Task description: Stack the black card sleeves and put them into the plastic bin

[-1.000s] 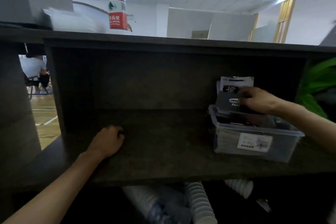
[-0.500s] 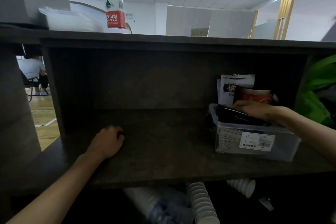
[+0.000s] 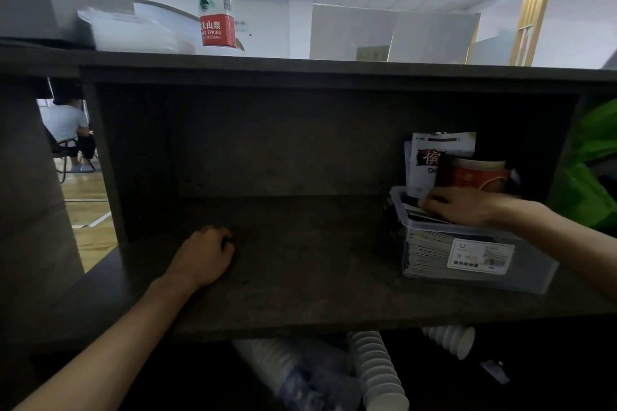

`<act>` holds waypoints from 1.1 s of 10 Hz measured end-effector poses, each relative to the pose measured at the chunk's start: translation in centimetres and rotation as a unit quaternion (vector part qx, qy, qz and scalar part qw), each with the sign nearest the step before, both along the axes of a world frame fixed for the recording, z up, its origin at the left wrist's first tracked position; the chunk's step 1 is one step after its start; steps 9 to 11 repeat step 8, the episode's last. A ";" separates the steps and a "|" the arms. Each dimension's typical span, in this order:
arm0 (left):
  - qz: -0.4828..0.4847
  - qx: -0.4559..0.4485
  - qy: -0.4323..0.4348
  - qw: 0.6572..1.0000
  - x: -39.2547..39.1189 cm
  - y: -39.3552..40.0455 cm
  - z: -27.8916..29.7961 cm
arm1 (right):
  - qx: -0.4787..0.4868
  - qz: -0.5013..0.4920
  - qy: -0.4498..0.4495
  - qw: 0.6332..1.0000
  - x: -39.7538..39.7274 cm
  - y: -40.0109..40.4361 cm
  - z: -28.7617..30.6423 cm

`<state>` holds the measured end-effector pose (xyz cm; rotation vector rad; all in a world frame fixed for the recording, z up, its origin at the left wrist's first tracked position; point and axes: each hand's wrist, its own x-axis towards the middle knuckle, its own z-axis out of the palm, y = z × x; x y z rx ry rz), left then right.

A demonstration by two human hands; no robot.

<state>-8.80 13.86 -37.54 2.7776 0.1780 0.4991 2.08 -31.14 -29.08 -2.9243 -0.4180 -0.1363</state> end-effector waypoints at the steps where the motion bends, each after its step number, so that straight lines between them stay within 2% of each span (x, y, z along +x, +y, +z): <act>1: 0.000 -0.001 -0.003 1.000 0.0 0.0 0.0 | -0.048 0.003 -0.034 0.998 -0.2 -0.1 0.4; 2: -0.003 -0.001 -0.006 1.000 0.1 0.1 -0.1 | -0.082 0.012 -0.146 0.986 -0.3 -0.5 1.4; 3: -0.002 0.001 -0.010 1.000 0.2 0.2 -0.1 | -0.081 0.065 -0.178 0.979 -0.4 -0.4 1.3; 4: -0.004 -0.002 -0.006 1.000 0.1 0.2 -0.1 | -0.110 0.089 -0.144 0.979 -0.8 0.3 1.3; 6: -0.010 -0.001 -0.002 1.000 0.3 0.3 -0.2 | -0.080 0.056 -0.051 0.994 -1.7 -1.0 2.1; 8: -0.006 0.000 -0.004 1.000 0.3 0.4 -0.2 | -0.024 0.053 -0.052 0.997 -2.2 -0.8 1.8; 11: -0.006 0.000 -0.004 1.000 0.3 0.4 -0.2 | -0.024 0.053 -0.052 0.997 -2.2 -0.8 1.8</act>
